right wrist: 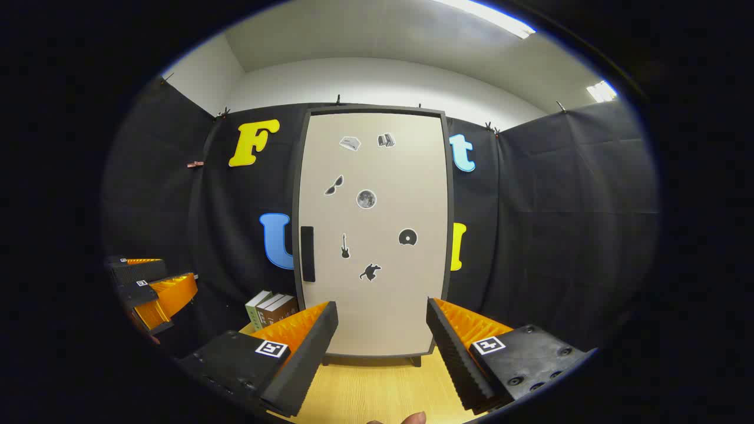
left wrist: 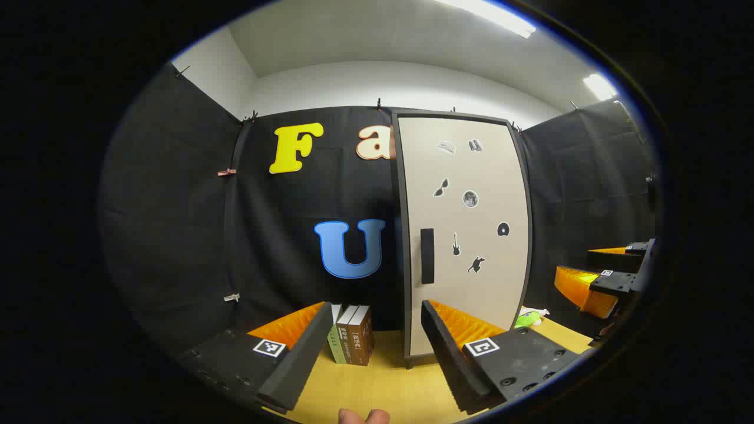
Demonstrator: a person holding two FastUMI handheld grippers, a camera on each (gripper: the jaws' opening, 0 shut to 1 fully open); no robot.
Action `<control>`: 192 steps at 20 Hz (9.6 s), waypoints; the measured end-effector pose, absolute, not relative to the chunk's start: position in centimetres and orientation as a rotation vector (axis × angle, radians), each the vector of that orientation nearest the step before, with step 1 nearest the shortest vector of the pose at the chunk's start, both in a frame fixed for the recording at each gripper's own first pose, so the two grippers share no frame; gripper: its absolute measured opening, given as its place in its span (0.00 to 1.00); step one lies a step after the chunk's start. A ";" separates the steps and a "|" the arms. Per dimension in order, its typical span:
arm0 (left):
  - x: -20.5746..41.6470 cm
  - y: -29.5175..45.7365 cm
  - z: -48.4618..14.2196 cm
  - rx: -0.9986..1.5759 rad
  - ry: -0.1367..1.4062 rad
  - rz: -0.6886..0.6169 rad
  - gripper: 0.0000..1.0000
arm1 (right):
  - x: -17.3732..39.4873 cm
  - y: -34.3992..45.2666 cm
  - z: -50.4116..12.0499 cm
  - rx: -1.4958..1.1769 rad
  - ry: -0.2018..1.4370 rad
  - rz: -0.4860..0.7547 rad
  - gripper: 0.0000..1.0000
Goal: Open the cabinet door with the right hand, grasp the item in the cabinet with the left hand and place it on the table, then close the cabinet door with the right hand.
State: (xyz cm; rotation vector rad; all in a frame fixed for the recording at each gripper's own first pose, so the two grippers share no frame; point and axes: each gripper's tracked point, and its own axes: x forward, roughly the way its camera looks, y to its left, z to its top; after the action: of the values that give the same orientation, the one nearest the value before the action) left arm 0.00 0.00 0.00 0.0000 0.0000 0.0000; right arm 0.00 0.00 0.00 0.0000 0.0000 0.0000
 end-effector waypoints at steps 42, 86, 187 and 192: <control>-1.7 6.1 -2.2 -0.011 0.017 0.096 0.94 | 10.9 10.1 1.3 0.110 -0.051 0.140 0.97; -5.3 7.6 -3.4 -0.025 0.026 0.171 0.95 | 17.1 15.2 -1.2 0.123 0.092 0.367 0.15; 41.0 -24.2 -15.2 0.123 0.690 -0.330 0.43 | 12.2 -21.3 -3.3 -0.048 -0.067 -0.315 0.97; 40.6 -24.1 -14.6 0.124 0.682 -0.336 0.22 | 11.9 -21.3 -3.3 -0.054 -0.067 -0.321 0.97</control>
State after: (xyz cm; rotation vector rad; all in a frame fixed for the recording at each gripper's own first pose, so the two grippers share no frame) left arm 40.64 -24.09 -14.63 0.1238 0.6821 -0.3363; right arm 11.90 -21.30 -3.30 -0.0544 -0.0672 -0.3207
